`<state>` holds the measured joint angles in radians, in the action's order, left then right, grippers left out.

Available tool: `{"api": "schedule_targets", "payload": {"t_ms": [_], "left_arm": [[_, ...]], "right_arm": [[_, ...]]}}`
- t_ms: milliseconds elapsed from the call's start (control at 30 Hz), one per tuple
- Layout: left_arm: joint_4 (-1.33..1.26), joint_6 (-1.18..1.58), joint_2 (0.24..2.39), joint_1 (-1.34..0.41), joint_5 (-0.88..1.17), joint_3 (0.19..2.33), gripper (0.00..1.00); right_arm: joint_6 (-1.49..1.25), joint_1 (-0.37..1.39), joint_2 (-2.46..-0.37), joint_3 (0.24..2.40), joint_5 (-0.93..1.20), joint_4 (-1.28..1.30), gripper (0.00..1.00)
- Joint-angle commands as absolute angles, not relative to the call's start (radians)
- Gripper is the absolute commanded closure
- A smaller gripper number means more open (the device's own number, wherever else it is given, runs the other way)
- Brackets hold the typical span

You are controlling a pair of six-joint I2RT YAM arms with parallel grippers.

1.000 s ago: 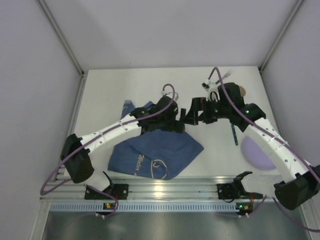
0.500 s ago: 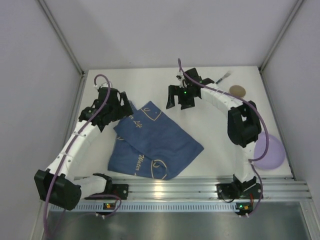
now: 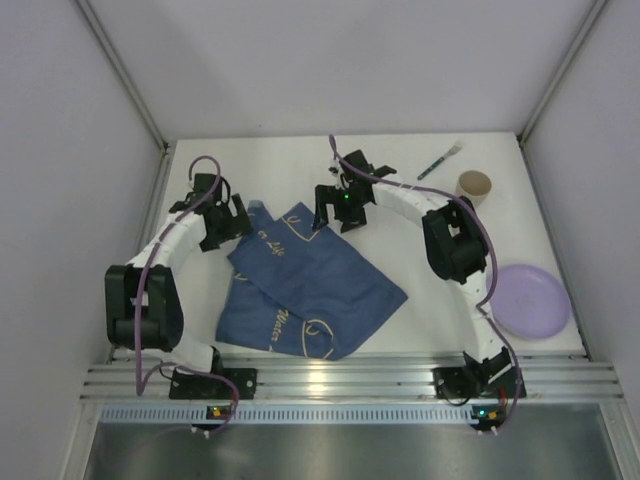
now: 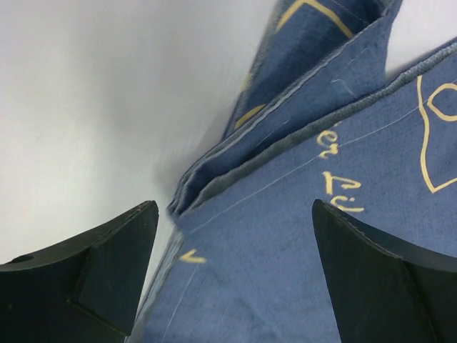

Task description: Set the dinner table for one person

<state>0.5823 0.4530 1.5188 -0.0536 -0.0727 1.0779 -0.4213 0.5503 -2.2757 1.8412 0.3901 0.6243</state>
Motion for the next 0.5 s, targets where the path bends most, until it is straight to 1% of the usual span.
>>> {"api": "schedule_targets", "payload": {"t_ms": [0, 33, 133, 267, 367, 400, 467], "left_arm": [[0.407, 0.371, 1.623, -0.046, 0.089, 1.14, 0.07], [0.405, 0.362, 1.652, -0.046, 0.113, 1.178, 0.07], [0.393, 0.336, 1.765, -0.046, 0.176, 1.262, 0.14], [0.374, 0.295, 1.845, -0.046, 0.192, 1.321, 0.16], [0.383, 0.262, 1.899, -0.046, 0.198, 1.356, 0.29], [0.388, 0.256, 1.914, -0.046, 0.218, 1.371, 0.39], [0.388, 0.249, 1.943, -0.046, 0.247, 1.381, 0.5]], "right_arm": [[-0.436, 0.609, -2.325, 1.853, 0.42, 0.643, 0.0], [-0.44, 0.617, -2.333, 1.844, 0.425, 0.641, 0.0], [-0.451, 0.617, -2.338, 1.818, 0.437, 0.641, 0.0], [-0.43, 0.617, -2.345, 1.825, 0.425, 0.675, 0.0], [-0.431, 0.617, -2.352, 1.832, 0.426, 0.684, 0.03], [-0.434, 0.617, -2.358, 1.835, 0.431, 0.684, 0.05], [-0.443, 0.617, -2.364, 1.839, 0.44, 0.684, 0.11]]}}
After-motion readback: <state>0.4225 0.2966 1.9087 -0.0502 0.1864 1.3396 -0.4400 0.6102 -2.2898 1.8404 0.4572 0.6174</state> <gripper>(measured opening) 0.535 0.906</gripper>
